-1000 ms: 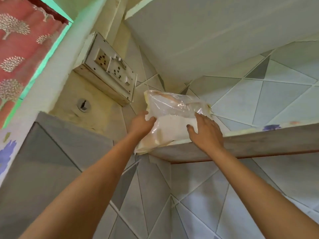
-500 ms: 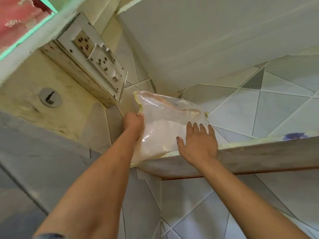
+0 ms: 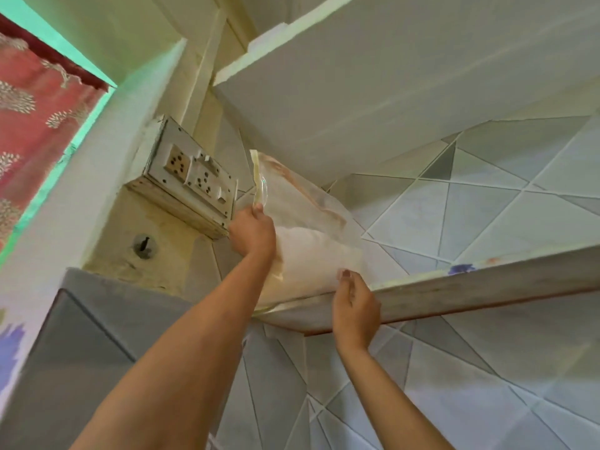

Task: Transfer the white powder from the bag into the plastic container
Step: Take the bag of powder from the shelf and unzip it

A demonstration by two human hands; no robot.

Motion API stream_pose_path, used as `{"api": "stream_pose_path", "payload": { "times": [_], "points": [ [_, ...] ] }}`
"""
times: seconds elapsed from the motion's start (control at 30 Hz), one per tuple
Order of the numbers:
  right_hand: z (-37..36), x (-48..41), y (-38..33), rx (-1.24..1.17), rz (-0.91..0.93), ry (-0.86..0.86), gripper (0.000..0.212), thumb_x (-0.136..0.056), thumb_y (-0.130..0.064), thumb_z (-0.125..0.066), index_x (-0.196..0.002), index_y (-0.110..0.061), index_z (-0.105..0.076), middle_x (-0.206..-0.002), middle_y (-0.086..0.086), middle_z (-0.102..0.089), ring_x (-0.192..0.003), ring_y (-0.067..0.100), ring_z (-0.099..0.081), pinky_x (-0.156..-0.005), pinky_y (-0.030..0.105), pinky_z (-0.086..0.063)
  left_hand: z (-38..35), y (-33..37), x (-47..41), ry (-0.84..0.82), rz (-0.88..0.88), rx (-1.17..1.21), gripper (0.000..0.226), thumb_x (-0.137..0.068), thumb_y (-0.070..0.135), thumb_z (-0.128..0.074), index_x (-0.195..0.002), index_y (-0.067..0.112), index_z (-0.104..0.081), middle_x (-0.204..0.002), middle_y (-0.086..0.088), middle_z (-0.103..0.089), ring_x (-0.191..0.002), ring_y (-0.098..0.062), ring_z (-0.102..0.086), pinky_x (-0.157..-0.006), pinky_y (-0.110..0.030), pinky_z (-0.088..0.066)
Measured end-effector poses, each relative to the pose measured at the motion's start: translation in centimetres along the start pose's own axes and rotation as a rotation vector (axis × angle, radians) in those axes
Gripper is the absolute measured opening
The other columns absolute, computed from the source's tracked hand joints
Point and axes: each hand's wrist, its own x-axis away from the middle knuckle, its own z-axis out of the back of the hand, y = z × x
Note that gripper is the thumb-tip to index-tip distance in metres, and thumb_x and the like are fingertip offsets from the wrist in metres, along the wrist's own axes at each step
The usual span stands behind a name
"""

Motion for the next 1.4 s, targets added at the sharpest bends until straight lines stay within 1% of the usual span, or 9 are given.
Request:
{"api": "stream_pose_path", "payload": {
  "times": [0.17,0.23,0.43,0.57,0.7,0.93,1.07,1.3,1.4],
  "points": [
    [-1.4,1.9,-1.1,-0.756,-0.927,-0.270,0.058,-0.087,-0.062,-0.038,-0.099,-0.008,-0.058,-0.098,0.011,-0.056,-0.090,0.027,-0.054,-0.085,0.042,-0.043,5.1,3.4,1.6,0.061,-0.041,0.075,0.032,-0.098,0.025,-0.041,-0.098,0.002,-0.064,-0.097,-0.017,-0.065,-0.090,-0.032,-0.060,-0.075,-0.036,-0.046],
    [-2.0,2.2,-2.7,-0.982,-1.077,-0.347,0.063,-0.082,-0.071,-0.034,-0.084,-0.010,-0.051,-0.090,0.012,-0.051,-0.077,0.027,-0.051,-0.090,0.048,-0.043,7.2,4.5,2.4,0.075,-0.067,0.108,0.030,-0.097,0.023,-0.042,-0.093,0.003,-0.063,-0.085,-0.014,-0.061,-0.081,-0.027,-0.053,-0.069,-0.032,-0.038],
    [-2.3,4.2,-8.1,-1.428,-1.032,-0.338,0.071,-0.074,-0.081,-0.032,-0.113,-0.028,-0.058,-0.101,0.007,-0.064,-0.092,0.030,-0.058,-0.075,0.042,-0.050,12.9,6.0,4.2,0.140,-0.094,0.201,0.028,-0.097,0.023,-0.043,-0.075,0.012,-0.057,-0.067,0.001,-0.051,-0.068,-0.020,-0.048,-0.065,-0.025,-0.033],
    [-0.5,5.3,-10.5,-1.359,-0.958,-0.296,0.062,-0.080,-0.077,-0.027,-0.110,-0.032,-0.059,-0.105,0.002,-0.065,-0.089,0.026,-0.059,-0.070,0.036,-0.049,16.1,6.9,5.4,0.159,-0.056,0.231,0.042,-0.096,0.023,-0.045,-0.055,0.028,-0.038,-0.059,0.013,-0.042,-0.056,-0.001,-0.039,-0.052,-0.016,-0.033],
    [2.0,6.6,-12.1,-1.388,-0.920,-0.311,0.062,-0.082,-0.075,-0.022,-0.107,-0.032,-0.060,-0.106,0.001,-0.066,-0.090,0.026,-0.061,-0.068,0.033,-0.049,18.5,8.1,7.0,0.182,-0.069,0.263,0.030,-0.096,0.025,-0.047,-0.070,0.019,-0.062,-0.067,0.009,-0.054,-0.069,-0.016,-0.051,-0.070,-0.024,-0.041],
    [9.3,10.3,-13.0,-1.346,-1.026,-0.268,0.070,-0.081,-0.075,-0.023,-0.129,-0.032,-0.053,-0.114,0.004,-0.064,-0.094,0.027,-0.059,-0.072,0.036,-0.049,21.8,10.9,12.5,0.148,-0.023,0.246,0.026,-0.095,0.023,-0.048,-0.082,0.007,-0.065,-0.067,0.001,-0.055,-0.066,-0.016,-0.046,-0.058,-0.017,-0.032],
    [16.5,13.4,-12.1,-1.275,-1.101,-0.193,0.071,-0.083,-0.074,-0.021,-0.131,-0.031,-0.051,-0.118,0.005,-0.062,-0.095,0.028,-0.059,-0.075,0.037,-0.050,22.8,12.8,19.6,0.071,0.006,0.229,0.035,-0.095,0.020,-0.049,-0.060,0.019,-0.050,-0.058,0.009,-0.047,-0.054,-0.003,-0.041,-0.053,-0.006,-0.036],
    [31.5,18.4,-8.7,-1.129,-1.252,-0.034,0.066,-0.084,-0.072,-0.026,-0.125,-0.031,-0.056,-0.116,0.005,-0.064,-0.098,0.029,-0.060,-0.076,0.039,-0.051,24.2,13.4,33.2,-0.004,0.192,0.199,0.044,-0.093,0.019,-0.051,-0.051,0.021,-0.039,-0.041,0.010,-0.036,-0.044,-0.005,-0.028,-0.050,-0.026,-0.027],
    [37.1,20.4,-7.1,-1.045,-1.311,0.059,0.064,-0.084,-0.071,-0.028,-0.121,-0.029,-0.058,-0.112,0.004,-0.065,-0.097,0.029,-0.060,-0.074,0.038,-0.050,23.8,13.3,38.8,-0.065,0.259,0.170,0.038,-0.094,0.020,-0.051,-0.058,0.006,-0.051,-0.054,0.002,-0.042,-0.052,-0.006,-0.031,-0.052,-0.027,-0.029]
  ]
}}
